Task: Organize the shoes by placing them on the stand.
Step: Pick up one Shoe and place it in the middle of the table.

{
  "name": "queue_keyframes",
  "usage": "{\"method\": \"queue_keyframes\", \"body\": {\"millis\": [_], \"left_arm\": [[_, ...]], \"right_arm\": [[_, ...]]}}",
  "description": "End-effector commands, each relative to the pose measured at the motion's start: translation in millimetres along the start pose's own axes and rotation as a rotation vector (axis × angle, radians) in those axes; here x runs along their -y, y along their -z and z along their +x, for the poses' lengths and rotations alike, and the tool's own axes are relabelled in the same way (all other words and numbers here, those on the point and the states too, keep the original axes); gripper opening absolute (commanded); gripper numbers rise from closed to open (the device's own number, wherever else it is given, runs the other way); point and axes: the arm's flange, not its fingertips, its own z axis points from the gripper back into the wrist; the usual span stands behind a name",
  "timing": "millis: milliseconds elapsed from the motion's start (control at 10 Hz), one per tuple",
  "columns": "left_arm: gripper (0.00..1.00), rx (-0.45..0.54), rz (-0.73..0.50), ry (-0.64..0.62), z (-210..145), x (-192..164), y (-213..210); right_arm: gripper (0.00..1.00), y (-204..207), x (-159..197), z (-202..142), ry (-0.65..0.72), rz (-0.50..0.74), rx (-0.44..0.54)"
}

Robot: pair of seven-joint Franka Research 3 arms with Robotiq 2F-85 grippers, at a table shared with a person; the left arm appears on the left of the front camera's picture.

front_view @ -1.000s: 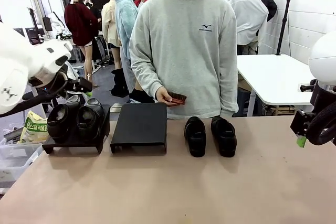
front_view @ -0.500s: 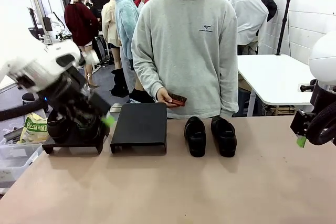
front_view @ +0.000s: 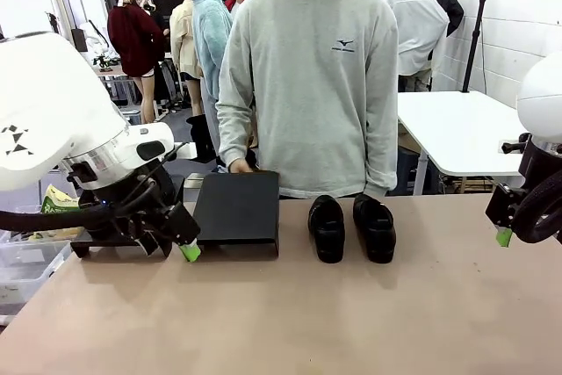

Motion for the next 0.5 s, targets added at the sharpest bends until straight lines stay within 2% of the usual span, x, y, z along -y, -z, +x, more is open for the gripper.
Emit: {"method": "queue_keyframes", "body": {"millis": [0,100,400], "left_arm": [[1.0,0.094,0.02,-0.052,10,-9,-12],[1.0,0.0,0.0,0.0,0,0,0],[1.0,0.0,0.0,0.0,0,0,0]], "right_arm": [[1.0,1,1,0,-0.009,0.004,-0.005],[1.0,1,1,0,-0.009,0.004,-0.005],[1.0,1,1,0,-0.009,0.004,-0.005]]}}
